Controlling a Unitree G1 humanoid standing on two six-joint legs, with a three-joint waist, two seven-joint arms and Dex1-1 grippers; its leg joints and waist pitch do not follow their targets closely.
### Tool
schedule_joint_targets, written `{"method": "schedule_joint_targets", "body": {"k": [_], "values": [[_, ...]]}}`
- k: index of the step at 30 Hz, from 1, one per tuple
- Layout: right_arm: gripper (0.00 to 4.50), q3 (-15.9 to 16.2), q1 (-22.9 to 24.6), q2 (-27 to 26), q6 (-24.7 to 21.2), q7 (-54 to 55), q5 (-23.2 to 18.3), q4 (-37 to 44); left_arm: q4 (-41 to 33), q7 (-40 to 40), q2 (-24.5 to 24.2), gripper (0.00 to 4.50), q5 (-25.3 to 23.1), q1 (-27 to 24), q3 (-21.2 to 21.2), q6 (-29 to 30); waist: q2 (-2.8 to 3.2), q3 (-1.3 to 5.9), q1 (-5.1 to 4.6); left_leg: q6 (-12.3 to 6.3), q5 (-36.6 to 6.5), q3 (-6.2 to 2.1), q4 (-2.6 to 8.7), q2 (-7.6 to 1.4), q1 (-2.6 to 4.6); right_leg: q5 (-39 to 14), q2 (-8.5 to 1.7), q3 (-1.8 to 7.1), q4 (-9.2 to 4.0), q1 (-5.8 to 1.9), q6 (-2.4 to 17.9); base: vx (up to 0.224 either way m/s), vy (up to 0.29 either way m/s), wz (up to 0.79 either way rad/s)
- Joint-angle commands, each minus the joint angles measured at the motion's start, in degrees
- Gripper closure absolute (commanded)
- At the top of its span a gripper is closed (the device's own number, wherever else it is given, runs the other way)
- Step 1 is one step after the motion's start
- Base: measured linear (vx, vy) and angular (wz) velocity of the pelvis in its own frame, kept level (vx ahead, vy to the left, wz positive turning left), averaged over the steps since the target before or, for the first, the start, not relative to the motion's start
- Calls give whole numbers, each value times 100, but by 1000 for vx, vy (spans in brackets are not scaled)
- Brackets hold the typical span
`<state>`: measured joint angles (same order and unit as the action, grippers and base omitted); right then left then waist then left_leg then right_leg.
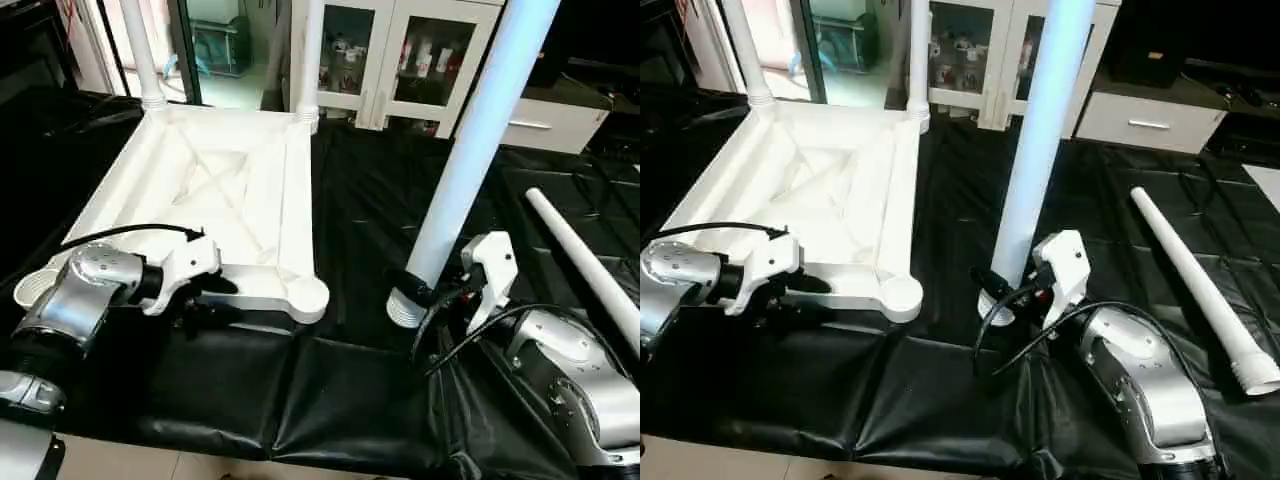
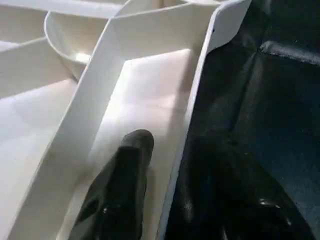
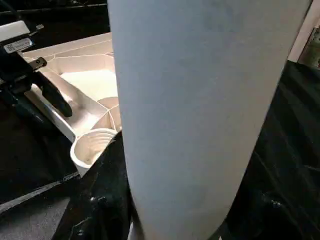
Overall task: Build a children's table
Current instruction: Pick table leg
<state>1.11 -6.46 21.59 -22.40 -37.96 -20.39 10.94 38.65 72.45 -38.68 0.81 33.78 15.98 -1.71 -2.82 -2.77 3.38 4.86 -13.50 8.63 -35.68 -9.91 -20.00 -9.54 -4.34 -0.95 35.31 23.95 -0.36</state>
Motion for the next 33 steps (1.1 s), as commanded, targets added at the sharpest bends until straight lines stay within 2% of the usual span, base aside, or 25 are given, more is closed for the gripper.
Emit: {"method": "schedule_joint_targets", "body": {"k": [1,5,7,8,10,14,15,17,18,20,21,26,27,30,31,33], "values": [[263,-51,-43,85,-62,-39,-75,83,-6,99,-17,285,-32,95,-30,-72,67,313,14,66,-1008,-3,571,-235,21,-1047,-316,166,-330,-286,1214,0,0,0],[263,-28,-104,81,-56,-56,-63,37,-48,194,120,325,32,28,-30,-109,73,313,10,64,-966,-2,572,-237,18,-1000,-312,163,-324,-282,1214,0,0,0],[263,-23,-120,78,-56,-57,-63,31,-65,215,167,325,72,12,-42,-124,61,323,14,39,-842,4,560,-233,19,-834,-314,162,-311,-289,1252,0,0,0],[263,-20,-127,78,-58,-58,-63,29,-87,227,207,357,109,0,-53,-120,56,327,15,21,-773,8,554,-232,16,-735,-313,161,-302,-294,1278,0,0,0],[263,-20,-131,81,-61,-65,-66,32,-105,265,252,357,160,-2,-56,-125,54,327,18,-3,-722,13,550,-230,13,-658,-313,160,-295,-300,1311,0,0,0],[263,-16,-139,86,-56,-79,-64,24,-156,321,316,388,212,-2,-64,-84,46,319,17,-13,-782,12,556,-231,5,-820,-321,165,-312,-305,1285,0,0,0],[263,-11,-144,84,-56,-81,-61,22,-187,369,326,398,221,-12,-50,-54,68,316,18,0,-808,8,561,-236,11,-870,-322,164,-314,-298,1278,0,0,0],[263,2,-143,74,-64,-76,-63,41,-296,469,332,408,216,-82,-14,-13,54,315,8,16,-853,7,566,-239,6,-913,-320,165,-322,-301,1258,0,0,0],[263,5,-142,71,-66,-74,-64,46,-320,485,333,408,221,-99,-8,-7,78,315,10,25,-847,4,569,-242,10,-908,-325,167,-321,-301,1260,0,0,0],[263,13,-129,41,-94,-58,-92,88,-519,515,345,443,264,-220,19,47,72,322,-2,24,-801,6,566,-251,8,-788,-325,164,-303,-306,1293,0,0,0],[263,15,-121,26,-111,-48,-107,109,-638,513,353,447,282,-288,40,70,54,313,-6,6,-834,13,566,-244,1,-840,-316,165,-321,-306,1285,0,0,0],[263,53,-112,-144,-154,142,-90,138,-1264,331,505,447,281,-718,195,81,49,299,-7,-19,-906,20,579,-256,0,-1051,-317,173,-345,-291,1253,0,0,0],[263,-23,-187,-329,-242,378,-150,127,-1509,235,590,447,287,-839,204,130,63,296,3,-6,-975,21,583,-258,17,-1175,-314,174,-356,-272,1227,0,0,0],[263,-181,-377,-645,-451,718,-353,70,-1902,96,673,447,223,-985,247,272,50,296,-3,39,-981,24,596,-260,23,-1264,-307,176,-356,-257,1169,0,0,0],[263,-178,-477,-704,-522,704,-447,45,-2052,67,696,447,198,-1043,269,324,51,290,-13,48,-990,21,605,-256,13,-1321,-299,175,-357,-257,1141,0,0,0],[263,-138,-565,-717,-569,637,-502,30,-2153,43,713,447,181,-1080,285,353,71,299,-6,43,-931,38,588,-253,45,-1221,-291,174,-351,-236,1115,0,0,0]]}}
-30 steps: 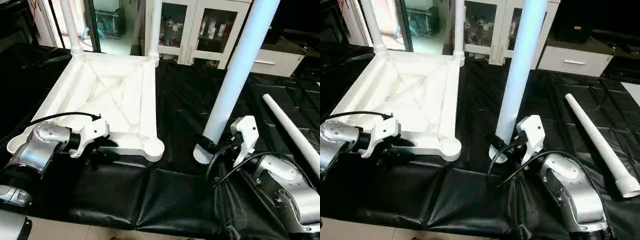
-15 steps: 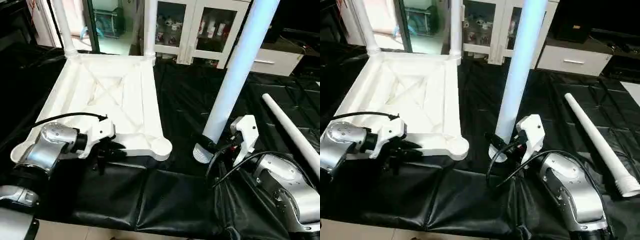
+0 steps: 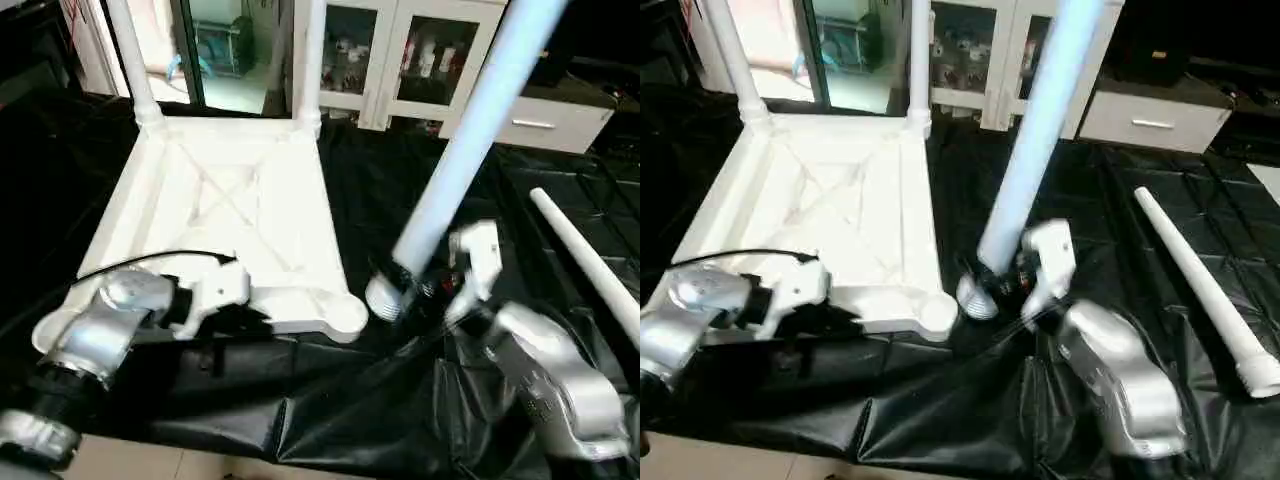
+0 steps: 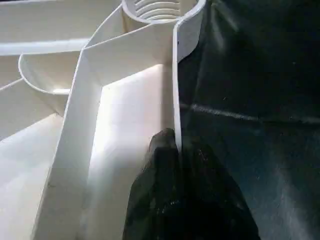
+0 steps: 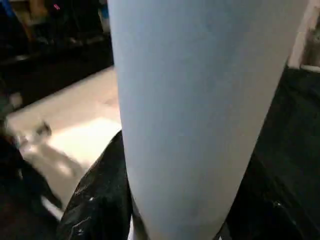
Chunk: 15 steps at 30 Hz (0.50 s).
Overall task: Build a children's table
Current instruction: Pick table leg
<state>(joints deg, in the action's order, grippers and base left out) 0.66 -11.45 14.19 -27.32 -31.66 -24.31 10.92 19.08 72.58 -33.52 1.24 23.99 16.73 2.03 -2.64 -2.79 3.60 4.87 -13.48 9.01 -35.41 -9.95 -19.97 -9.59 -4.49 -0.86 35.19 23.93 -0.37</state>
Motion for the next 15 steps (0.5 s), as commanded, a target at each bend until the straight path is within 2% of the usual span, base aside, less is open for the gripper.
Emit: {"method": "schedule_joint_targets", "body": {"k": [1,2,3,4,5,7,9,10,11,12,13,15], "values": [[263,-93,-65,23,-77,7,-110,32,-195,29,197,447,137,-101,210,-21,56,298,-28,30,-893,5,559,-248,41,-1146,-271,167,-338,-226,1118,0,0,0],[263,-63,-160,22,-129,-65,-161,19,-311,-16,218,447,135,-144,213,32,52,297,-19,16,-840,14,553,-236,32,-1055,-263,166,-331,-233,1119,0,0,0],[263,-60,-195,21,-162,-90,-194,16,-340,-40,231,447,133,-153,212,48,4,287,-28,1,-822,18,556,-236,14,-1033,-262,165,-331,-244,1117,0,0,0],[263,-68,-329,8,-392,-285,-463,1,-393,-142,288,447,110,-166,210,83,4,285,-21,-18,-769,11,561,-233,0,-1039,-264,164,-324,-257,1094,0,0,0],[263,-66,-335,10,-414,-302,-480,1,-395,-151,292,447,107,-165,209,86,15,284,-29,-42,-808,2,561,-235,-1,-1086,-272,163,-322,-263,1098,0,0,0],[263,61,-427,130,-761,-631,-682,-21,-478,-267,355,447,91,-190,190,177,24,279,-32,-66,-850,8,553,-235,9,-1151,-270,167,-339,-250,1093,0,0,0],[263,181,-437,259,-860,-781,-629,-71,-550,-301,376,447,82,-223,185,239,-18,267,-36,-68,-827,9,556,-238,-7,-1214,-268,164,-341,-257,1069,0,0,0],[263,256,-433,352,-891,-871,-594,-109,-595,-316,384,447,73,-246,181,269,-3,260,-25,-70,-817,14,554,-237,1,-1286,-274,171,-356,-245,1047,0,0,0],[263,287,-447,405,-964,-911,-606,-156,-624,-338,396,447,76,-256,166,290,-44,247,-35,-79,-829,15,558,-235,-19,-1389,-275,173,-365,-249,1016,0,0,0],[263,295,-455,426,-1005,-922,-618,-177,-638,-350,402,447,78,-261,157,301,-36,250,-28,-77,-827,13,558,-235,-14,-1443,-282,173,-370,-245,1003,0,0,0],[263,297,-459,441,-1043,-928,-634,-191,-666,-356,407,447,89,-272,149,321,-55,243,-35,-75,-829,16,558,-235,-20,-1522,-285,174,-384,-237,973,0,0,0],[263,359,-527,499,-920,-1005,-490,-365,-758,-348,408,447,119,-318,146,392,-65,232,-40,-82,-814,15,559,-235,-24,-1569,-282,174,-388,-224,943,0,0,0]]}}
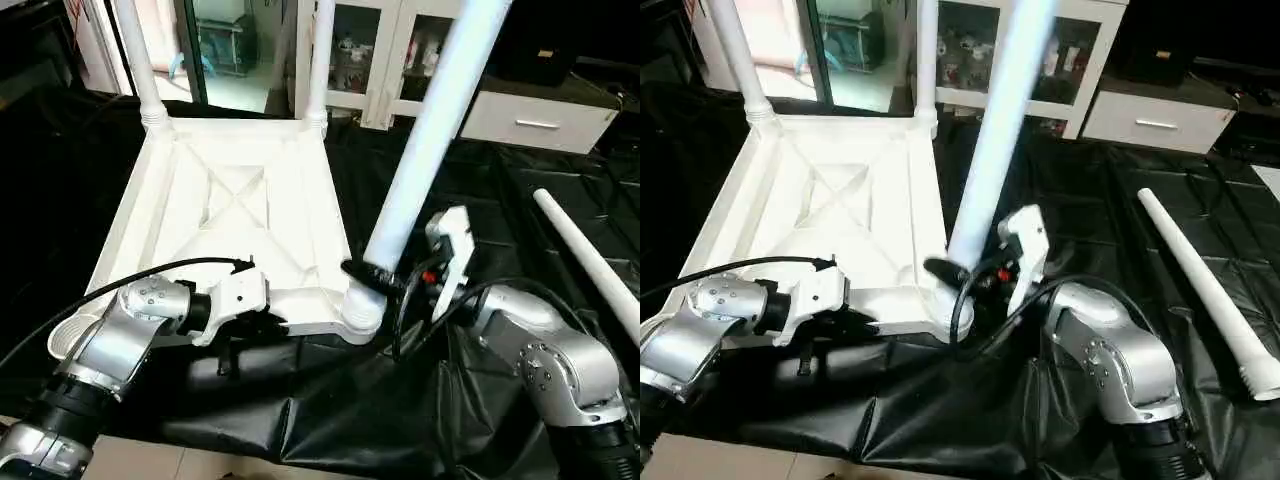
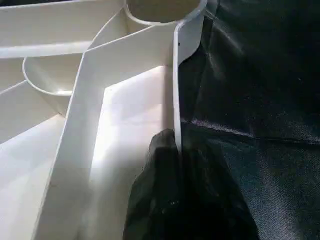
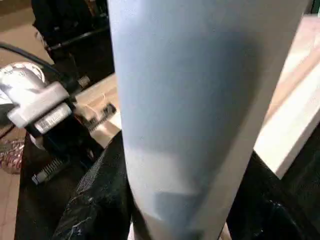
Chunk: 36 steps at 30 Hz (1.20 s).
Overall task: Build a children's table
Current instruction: Pick table leg
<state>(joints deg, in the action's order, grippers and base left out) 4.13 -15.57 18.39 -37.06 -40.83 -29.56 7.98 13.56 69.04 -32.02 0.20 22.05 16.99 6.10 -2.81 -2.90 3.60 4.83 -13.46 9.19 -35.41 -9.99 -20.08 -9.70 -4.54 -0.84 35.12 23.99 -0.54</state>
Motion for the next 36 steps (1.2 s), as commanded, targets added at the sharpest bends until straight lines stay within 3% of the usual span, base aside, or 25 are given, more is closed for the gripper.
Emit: {"method": "schedule_joint_targets", "body": {"k": [1,11,19,28,36], "values": [[263,14,-123,80,61,-92,43,-87,-213,5,259,447,224,-129,120,-9,-48,241,-47,-85,-793,-5,559,-229,-18,-1542,-277,169,-374,-233,957,0,0,0],[263,45,-425,-110,217,-69,160,-695,-417,-8,283,447,280,-238,132,138,-54,220,-69,-192,-614,22,562,-222,-16,-1408,-264,170,-384,-220,1010,0,0,0],[263,565,-480,4,645,-114,803,-972,-443,-25,306,447,279,-219,100,186,-84,204,-80,-175,-755,32,582,-238,-15,-1695,-274,176,-412,-206,925,0,0,0],[263,592,-392,18,677,-177,866,-1176,-449,-36,259,447,249,-227,80,199,-68,209,-84,-161,-832,34,597,-240,-12,-1680,-269,179,-417,-198,926,0,0,0],[263,587,-201,217,576,-364,757,-865,-399,-24,232,447,232,-203,71,204,-46,175,-76,-165,-957,29,614,-242,-17,-1810,-268,187,-443,-189,867,0,0,0]]}}
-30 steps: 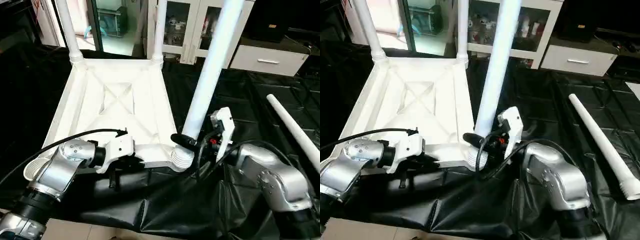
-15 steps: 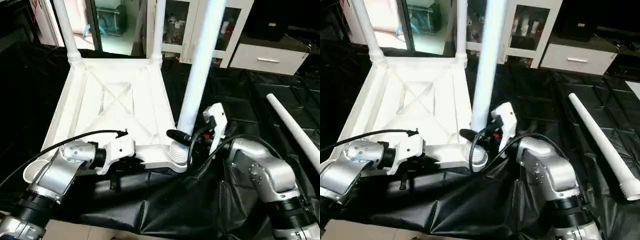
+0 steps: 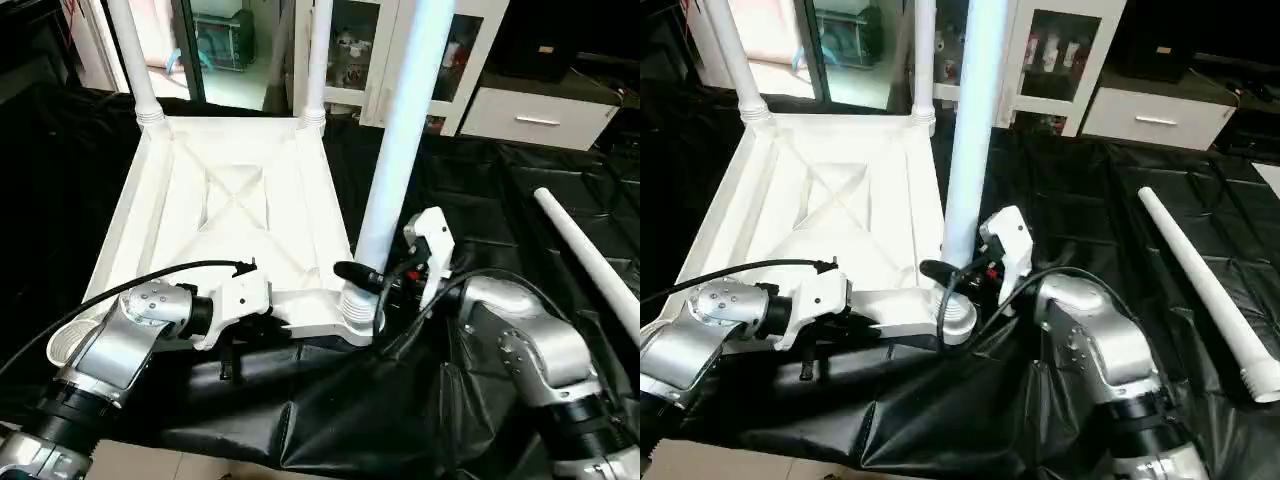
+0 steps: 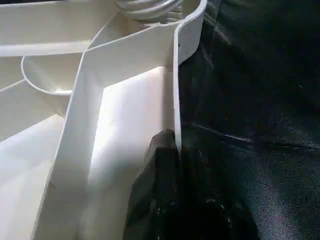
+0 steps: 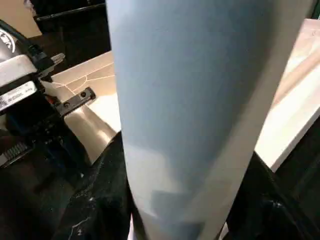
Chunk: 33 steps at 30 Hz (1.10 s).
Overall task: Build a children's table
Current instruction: Pick table leg
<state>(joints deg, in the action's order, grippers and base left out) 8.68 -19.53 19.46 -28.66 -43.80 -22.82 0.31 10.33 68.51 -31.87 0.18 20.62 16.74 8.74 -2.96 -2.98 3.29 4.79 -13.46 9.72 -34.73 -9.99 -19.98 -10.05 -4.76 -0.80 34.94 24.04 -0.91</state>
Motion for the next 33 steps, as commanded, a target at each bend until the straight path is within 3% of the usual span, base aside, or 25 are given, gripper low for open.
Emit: {"method": "schedule_joint_targets", "body": {"k": [1,3,11,13,21,27,33], "values": [[263,128,245,155,-331,-153,24,-15,-63,32,213,447,232,-53,95,-60,-41,185,-43,-162,-984,-25,548,-244,-29,-1807,-248,186,-432,-199,892,0,0,0],[263,156,275,215,-368,-231,7,47,-50,36,211,447,229,-44,94,-60,-18,187,-32,-167,-941,-25,549,-247,-19,-1719,-245,187,-424,-195,905,0,0,0],[263,282,234,284,-328,-333,83,15,63,42,228,447,202,43,94,-93,-28,186,-41,-178,-943,-19,555,-252,-22,-1708,-249,177,-429,-195,965,0,0,0],[263,344,242,243,-269,-323,154,-18,77,40,235,447,192,59,88,-98,-46,171,-41,-170,-1010,-20,565,-252,-35,-1816,-254,181,-443,-194,922,0,0,0],[263,464,215,71,-119,-237,247,-173,98,26,232,447,159,53,78,-108,-18,152,-58,-78,-1293,-42,598,-260,-29,-2170,-264,191,-483,-167,826,0,0,0],[263,743,159,64,215,-333,606,-438,121,27,225,447,145,63,80,-109,-13,130,-80,-37,-1449,-50,613,-263,-35,-2360,-262,193,-506,-145,779,0,0,0],[263,765,156,37,270,-299,679,-442,121,19,228,447,146,65,73,-100,-19,112,-99,-26,-1632,-69,636,-270,-29,-2626,-271,204,-535,-122,663,0,0,0]]}}
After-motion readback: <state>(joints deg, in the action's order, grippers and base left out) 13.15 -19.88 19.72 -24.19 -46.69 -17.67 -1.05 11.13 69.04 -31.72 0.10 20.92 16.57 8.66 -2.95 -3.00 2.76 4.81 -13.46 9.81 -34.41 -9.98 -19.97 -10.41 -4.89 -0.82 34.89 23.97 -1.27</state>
